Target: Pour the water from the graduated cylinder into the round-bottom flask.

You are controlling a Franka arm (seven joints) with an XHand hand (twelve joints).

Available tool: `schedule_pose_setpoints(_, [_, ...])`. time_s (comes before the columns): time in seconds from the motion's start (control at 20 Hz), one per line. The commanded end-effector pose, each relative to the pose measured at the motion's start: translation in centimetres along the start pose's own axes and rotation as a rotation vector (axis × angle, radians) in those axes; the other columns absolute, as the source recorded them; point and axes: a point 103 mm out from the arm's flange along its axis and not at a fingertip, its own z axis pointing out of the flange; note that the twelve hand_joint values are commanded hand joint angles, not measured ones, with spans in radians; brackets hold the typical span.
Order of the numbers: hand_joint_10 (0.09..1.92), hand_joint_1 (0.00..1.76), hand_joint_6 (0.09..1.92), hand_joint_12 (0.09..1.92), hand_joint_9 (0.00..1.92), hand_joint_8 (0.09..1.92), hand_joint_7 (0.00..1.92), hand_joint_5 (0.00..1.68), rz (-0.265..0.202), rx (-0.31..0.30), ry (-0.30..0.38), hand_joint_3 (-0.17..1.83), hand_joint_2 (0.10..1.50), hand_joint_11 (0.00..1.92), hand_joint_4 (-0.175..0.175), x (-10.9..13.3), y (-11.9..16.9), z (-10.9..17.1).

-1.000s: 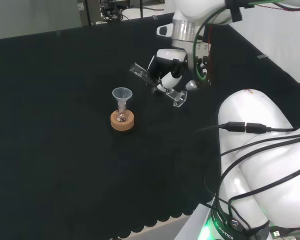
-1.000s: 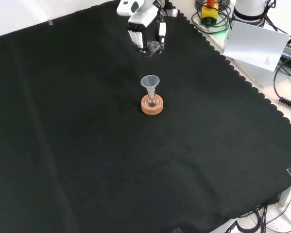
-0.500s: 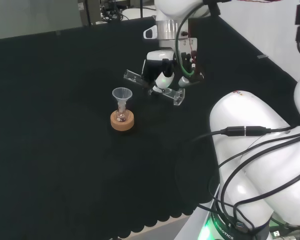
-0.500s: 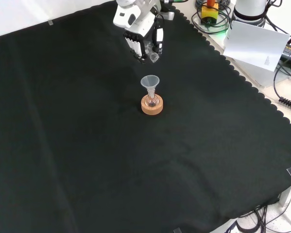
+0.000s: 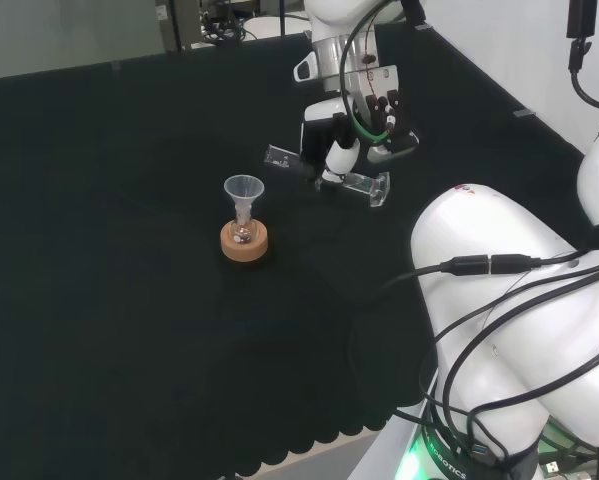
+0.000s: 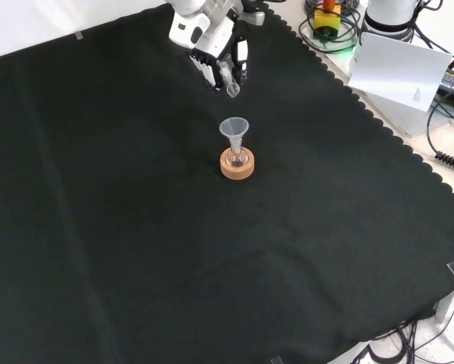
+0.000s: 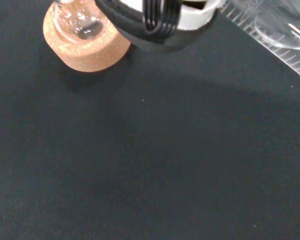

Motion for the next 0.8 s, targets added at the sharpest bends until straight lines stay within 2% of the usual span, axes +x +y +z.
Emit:
schedule_pose_setpoints(0.05, [0.09, 1.32, 0.24, 0.63, 1.72, 0.13, 1.49, 1.41, 0.01, 0.036, -0.02, -0.01, 0.96, 1.38, -0.175, -0.1, -0.1, 0.0])
schedule_pose_setpoints(0.4, [0.09, 1.32, 0.24, 0.63, 1.72, 0.12, 1.5, 1.41, 0.024, 0.105, -0.067, -0.01, 0.96, 1.38, -0.175, 0.4, 0.1, 0.0])
schedule_pose_setpoints(0.8, [0.09, 1.32, 0.23, 0.63, 1.72, 0.12, 1.5, 1.41, 0.044, 0.153, -0.113, -0.02, 0.96, 1.38, -0.175, 1.0, 0.4, -0.1])
